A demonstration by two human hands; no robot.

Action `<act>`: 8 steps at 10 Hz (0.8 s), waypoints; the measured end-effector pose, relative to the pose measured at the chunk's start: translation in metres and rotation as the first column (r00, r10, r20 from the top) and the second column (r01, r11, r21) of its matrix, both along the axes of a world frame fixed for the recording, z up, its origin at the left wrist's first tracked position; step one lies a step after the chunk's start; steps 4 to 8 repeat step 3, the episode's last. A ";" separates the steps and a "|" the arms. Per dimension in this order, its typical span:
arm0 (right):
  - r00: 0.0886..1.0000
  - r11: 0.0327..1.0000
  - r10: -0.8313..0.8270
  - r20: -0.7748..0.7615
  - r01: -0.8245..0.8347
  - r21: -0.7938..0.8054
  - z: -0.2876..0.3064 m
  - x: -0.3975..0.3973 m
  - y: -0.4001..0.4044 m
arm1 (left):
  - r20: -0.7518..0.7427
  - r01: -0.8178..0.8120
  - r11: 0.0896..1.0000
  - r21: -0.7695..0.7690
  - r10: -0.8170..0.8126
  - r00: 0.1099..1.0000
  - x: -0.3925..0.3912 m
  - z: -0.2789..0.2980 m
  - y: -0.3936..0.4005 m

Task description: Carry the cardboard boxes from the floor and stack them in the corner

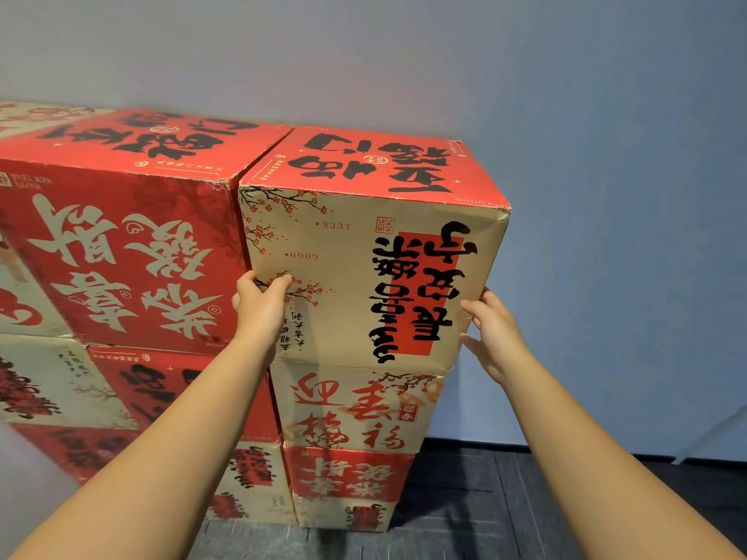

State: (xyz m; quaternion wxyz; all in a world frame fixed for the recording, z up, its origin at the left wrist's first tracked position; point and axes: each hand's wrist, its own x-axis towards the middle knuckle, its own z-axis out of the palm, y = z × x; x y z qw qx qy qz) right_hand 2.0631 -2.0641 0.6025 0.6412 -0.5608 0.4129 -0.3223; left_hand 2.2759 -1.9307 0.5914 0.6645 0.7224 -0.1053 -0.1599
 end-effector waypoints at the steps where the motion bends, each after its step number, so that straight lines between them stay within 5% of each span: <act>1: 1.000 1.000 0.022 0.000 -0.022 -0.001 0.002 -0.001 0.003 | 0.004 0.004 1.000 0.016 -0.004 1.000 0.000 0.002 0.000; 3: 0.992 0.991 -0.125 -0.013 0.124 -0.050 0.007 -0.006 0.011 | 0.022 0.029 1.000 0.009 -0.029 0.999 -0.003 0.002 0.011; 8: 0.992 0.991 -0.125 -0.013 0.124 -0.050 0.007 -0.006 0.011 | 0.022 0.029 1.000 0.009 -0.029 0.999 -0.003 0.002 0.011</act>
